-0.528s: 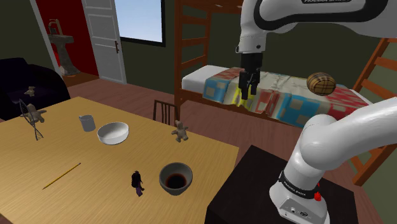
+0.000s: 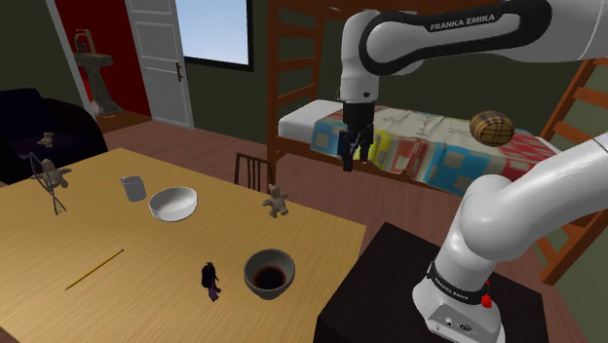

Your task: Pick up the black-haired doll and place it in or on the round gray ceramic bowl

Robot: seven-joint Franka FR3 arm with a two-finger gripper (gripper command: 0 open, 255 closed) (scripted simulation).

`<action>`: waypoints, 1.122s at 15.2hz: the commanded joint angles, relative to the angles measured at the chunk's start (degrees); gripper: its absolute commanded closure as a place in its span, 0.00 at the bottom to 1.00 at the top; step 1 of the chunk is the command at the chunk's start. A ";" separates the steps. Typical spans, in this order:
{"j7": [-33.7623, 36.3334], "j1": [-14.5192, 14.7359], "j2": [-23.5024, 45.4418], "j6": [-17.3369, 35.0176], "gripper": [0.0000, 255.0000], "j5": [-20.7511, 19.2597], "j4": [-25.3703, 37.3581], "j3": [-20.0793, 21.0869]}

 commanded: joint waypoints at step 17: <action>12.31 4.82 32.50 30.22 0.00 1.51 6.73 11.53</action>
